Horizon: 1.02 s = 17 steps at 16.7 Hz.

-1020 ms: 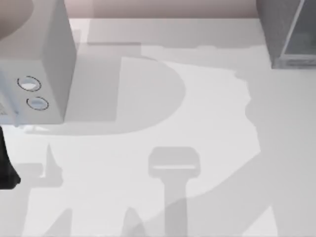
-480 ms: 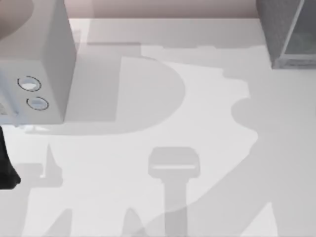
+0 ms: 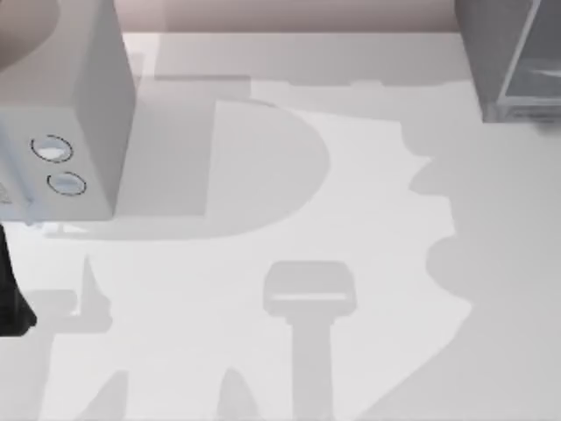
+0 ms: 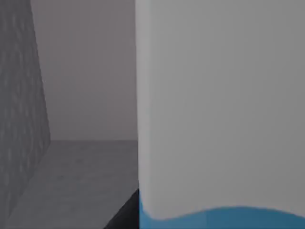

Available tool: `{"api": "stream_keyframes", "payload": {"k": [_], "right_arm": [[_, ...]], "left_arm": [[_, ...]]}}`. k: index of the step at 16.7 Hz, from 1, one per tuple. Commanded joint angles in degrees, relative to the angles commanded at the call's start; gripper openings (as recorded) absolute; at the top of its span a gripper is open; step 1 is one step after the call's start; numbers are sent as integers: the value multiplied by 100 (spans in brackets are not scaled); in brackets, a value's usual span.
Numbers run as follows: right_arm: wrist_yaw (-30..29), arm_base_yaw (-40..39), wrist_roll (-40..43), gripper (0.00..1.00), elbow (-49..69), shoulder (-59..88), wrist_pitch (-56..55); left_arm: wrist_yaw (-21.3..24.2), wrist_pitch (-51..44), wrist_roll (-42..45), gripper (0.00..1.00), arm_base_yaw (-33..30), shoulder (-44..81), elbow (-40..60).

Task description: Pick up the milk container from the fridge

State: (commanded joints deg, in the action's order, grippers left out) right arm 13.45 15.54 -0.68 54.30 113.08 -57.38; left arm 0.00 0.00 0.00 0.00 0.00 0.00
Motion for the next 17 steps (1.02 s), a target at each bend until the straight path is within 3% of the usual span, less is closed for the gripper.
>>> {"api": "stream_keyframes", "payload": {"k": [4, 10, 17], "right_arm": [[108, 93, -9, 0, -670, -490, -302], [98, 52, -16, 0, -692, -520, -264], [-184, -241, 47, 0, -1515, -2421, 798]], "left_arm": [[0, 0, 0, 100, 0, 0, 0], [0, 0, 0, 100, 0, 0, 0], [0, 0, 0, 100, 0, 0, 0]]}}
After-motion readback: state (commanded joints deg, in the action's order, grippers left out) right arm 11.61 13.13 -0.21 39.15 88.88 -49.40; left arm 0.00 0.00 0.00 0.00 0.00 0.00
